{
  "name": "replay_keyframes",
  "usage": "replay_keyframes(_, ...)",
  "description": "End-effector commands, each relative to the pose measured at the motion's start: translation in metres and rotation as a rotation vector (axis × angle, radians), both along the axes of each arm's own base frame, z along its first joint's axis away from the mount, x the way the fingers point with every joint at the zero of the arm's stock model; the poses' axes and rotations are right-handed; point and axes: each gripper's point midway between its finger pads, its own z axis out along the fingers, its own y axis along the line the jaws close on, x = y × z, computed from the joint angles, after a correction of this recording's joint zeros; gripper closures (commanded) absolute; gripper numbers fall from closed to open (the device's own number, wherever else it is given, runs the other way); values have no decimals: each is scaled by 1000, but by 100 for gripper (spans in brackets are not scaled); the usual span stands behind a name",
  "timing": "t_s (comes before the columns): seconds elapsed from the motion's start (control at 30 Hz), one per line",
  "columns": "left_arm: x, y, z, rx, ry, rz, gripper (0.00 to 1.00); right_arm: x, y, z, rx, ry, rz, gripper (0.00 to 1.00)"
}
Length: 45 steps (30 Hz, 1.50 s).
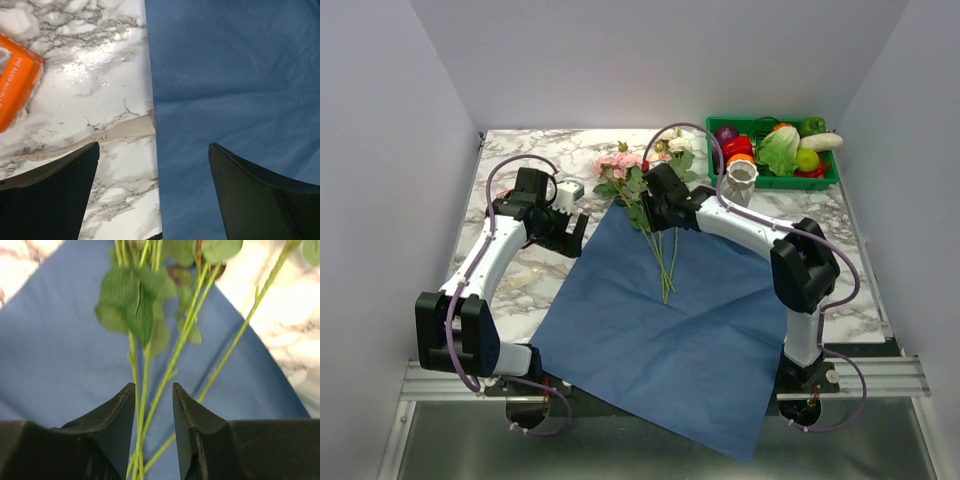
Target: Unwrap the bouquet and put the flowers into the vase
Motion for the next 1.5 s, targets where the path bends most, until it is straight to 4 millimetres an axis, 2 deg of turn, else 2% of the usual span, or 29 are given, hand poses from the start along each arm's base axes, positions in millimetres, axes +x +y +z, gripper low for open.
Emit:
replay_keyframes(0.0,0,-1,6,-11,-45,-9,1,25,18,6,48,-25,32,53)
replay_keyframes(0.17,0,1,13,0,-63,-16,1,31,26,-23,17,29,46,53)
replay_keyframes(0.4,1,3,19,11,-86,-20,1,31,25,-48,-3,83,45,57)
replay_keyframes(0.77,3,7,13,33,-93,-18,1,26,22,-68,-20,129,40,61)
replay_keyframes(0.97,4,8,12,39,-97,-13,1,26,27,-68,-6,131,62,76)
replay_keyframes(1.03,4,9,12,41,-95,-12,1,26,27,-66,-4,128,58,92)
replay_keyframes(1.07,4,9,13,41,-97,-12,1,26,28,-62,5,120,56,97)
replay_keyframes(1.1,4,9,13,43,-99,-12,1,27,29,-50,25,101,54,99)
replay_keyframes(1.13,4,9,13,44,-99,-11,1,24,28,-48,34,102,56,99)
replay_keyframes(1.2,5,10,15,46,-106,-7,1,26,33,-29,80,59,66,99)
replay_keyframes(1.23,5,10,16,45,-108,-7,1,25,31,-11,107,29,59,99)
replay_keyframes(1.33,7,11,18,47,-114,-2,1,26,33,25,171,-38,59,99)
replay_keyframes(1.37,7,10,20,42,-117,-1,1,24,33,48,207,-76,62,99)
replay_keyframes(1.43,8,10,22,39,-121,0,1,22,33,77,251,-132,70,99)
replay_keyframes(1.47,9,11,23,36,-122,3,1,18,33,105,299,-181,82,99)
